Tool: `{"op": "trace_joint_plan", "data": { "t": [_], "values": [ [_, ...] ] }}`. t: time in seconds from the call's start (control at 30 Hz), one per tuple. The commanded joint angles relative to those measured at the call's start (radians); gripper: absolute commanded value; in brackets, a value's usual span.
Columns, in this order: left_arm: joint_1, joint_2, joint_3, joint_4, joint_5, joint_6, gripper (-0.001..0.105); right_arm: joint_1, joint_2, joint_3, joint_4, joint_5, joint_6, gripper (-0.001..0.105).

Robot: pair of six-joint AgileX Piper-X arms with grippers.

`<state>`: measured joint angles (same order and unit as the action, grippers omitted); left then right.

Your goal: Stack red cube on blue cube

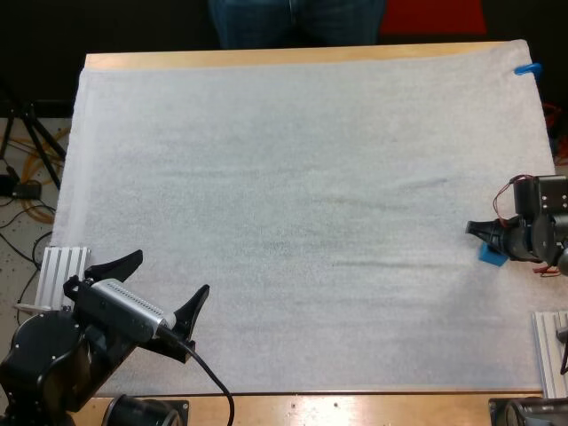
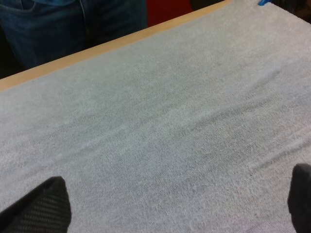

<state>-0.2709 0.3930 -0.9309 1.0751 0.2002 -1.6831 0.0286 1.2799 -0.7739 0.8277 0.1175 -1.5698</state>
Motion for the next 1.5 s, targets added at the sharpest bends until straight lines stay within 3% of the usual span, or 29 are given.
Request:
{"op": "trace_joint_plan", "data": {
  "t": [0.0,0.13,0.23,0.8,1.23,1.47],
  "values": [
    [-0.005,0.002,-0.006,0.003,-0.003,-0.01,0.087,-0.002,-0.004,-0.002,0.005,-0.016,-0.004,0.022],
    [-0.005,0.002,-0.006,0.003,-0.003,-0.01,0.087,-0.002,-0.004,-0.002,0.003,-0.02,-0.004,0.045],
    [-0.005,0.002,-0.006,0.003,-0.003,-0.01,0.087,-0.002,-0.004,-0.002,0.001,-0.02,-0.004,0.05],
    [-0.005,0.002,-0.006,0.003,-0.003,-0.01,0.087,-0.002,-0.062,-0.037,0.024,-0.001,-0.004,0.051],
    [-0.005,0.002,-0.006,0.003,-0.003,-0.01,0.087,0.001,-0.274,-0.093,0.093,-0.077,-0.004,0.05],
    [-0.005,0.002,-0.006,0.003,-0.003,-0.01,0.087,0.001,-0.446,-0.094,0.151,-0.077,-0.073,0.05]
  ]
}}
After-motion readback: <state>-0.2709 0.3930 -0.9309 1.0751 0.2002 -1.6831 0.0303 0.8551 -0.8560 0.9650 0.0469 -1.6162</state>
